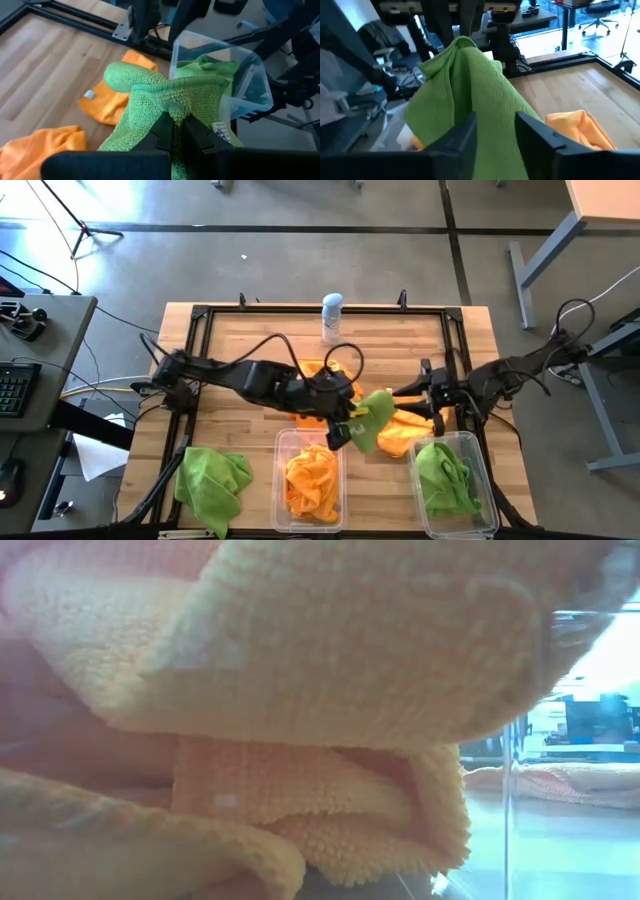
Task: Sort microfiber towel by color & place in baskets
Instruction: Put the green towel into the right transparent bin
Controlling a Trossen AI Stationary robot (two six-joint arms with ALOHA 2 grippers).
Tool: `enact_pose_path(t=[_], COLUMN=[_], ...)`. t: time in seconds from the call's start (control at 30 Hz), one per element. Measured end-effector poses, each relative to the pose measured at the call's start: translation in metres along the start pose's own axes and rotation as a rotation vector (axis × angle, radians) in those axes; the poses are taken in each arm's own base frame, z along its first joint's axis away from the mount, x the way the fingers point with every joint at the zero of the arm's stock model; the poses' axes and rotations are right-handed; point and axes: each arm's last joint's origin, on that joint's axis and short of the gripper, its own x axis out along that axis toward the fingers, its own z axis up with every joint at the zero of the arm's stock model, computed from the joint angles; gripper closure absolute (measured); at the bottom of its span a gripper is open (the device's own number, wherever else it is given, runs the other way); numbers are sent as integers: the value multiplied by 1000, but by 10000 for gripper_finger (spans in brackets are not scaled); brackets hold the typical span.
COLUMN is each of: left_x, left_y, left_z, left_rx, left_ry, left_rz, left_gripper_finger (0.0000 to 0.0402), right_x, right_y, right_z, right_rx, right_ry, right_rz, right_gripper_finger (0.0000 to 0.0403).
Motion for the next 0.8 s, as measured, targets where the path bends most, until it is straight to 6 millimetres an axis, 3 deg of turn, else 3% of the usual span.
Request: enact_pose_path(t=[0.2,0.33,0.8], left_x=[15,21,22], left_y=[-13,-15,-14], left_z=[-4,-7,-2], left_rx=[-33,-56,-78], left_ry=[11,21,-43], left_rz=[-11,-2,28], left_gripper_finger=[401,401,401], right_x=[23,39,80], right_y=[8,16,30], right_z=[-6,-8,-21], right_rx=[-84,-97,-86], right_ry=[41,32,16], right_rz=[-9,53,114], right_gripper_finger=[183,150,140])
